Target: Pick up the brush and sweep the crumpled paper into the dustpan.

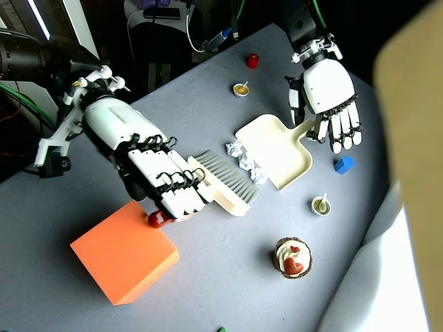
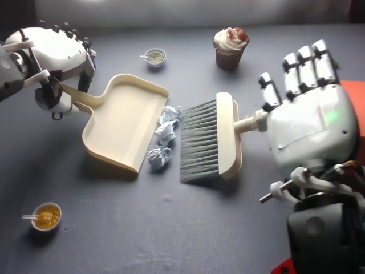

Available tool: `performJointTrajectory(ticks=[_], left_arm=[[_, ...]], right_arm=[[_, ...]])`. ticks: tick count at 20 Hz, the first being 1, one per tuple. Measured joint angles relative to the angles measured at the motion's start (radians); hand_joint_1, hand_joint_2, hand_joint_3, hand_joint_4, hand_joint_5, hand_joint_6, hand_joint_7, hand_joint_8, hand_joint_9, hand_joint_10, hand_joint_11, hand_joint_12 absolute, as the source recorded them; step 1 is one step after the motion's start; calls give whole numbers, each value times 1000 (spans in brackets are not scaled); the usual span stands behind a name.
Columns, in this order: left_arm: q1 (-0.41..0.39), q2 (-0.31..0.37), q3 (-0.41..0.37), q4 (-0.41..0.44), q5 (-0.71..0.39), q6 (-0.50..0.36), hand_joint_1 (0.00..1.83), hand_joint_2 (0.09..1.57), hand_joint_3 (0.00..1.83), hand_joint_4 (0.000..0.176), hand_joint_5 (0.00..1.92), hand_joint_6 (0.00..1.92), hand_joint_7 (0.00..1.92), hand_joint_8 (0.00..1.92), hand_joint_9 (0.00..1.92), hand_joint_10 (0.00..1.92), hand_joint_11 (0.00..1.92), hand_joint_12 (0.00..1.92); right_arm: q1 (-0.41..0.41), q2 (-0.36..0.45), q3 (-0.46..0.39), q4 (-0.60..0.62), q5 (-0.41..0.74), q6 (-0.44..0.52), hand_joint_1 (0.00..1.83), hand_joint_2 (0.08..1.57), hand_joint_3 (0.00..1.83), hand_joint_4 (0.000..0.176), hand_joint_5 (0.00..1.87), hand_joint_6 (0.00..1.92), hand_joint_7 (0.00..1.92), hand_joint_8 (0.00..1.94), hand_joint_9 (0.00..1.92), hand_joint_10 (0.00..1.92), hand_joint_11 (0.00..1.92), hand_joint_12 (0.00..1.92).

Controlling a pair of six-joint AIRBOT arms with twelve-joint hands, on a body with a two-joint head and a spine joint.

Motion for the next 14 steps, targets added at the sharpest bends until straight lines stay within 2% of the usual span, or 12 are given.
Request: performJointTrajectory(ticks=[6, 14], left_arm=[[30, 14, -32, -32, -33, 0, 1122, 1124, 0, 0, 967, 996, 332, 1, 222, 0, 134, 72], [45, 13, -35, -46, -52, 0, 1103, 1136, 1, 0, 944, 1035, 314, 0, 203, 1, 108, 71]], right_arm=[[0, -55, 66, 3, -3, 13, 1076, 936, 0, 0, 143, 8, 91, 4, 99, 6, 147, 17], [0, -118, 170, 9, -18, 21, 1098, 945, 0, 0, 165, 10, 120, 10, 139, 13, 163, 22]])
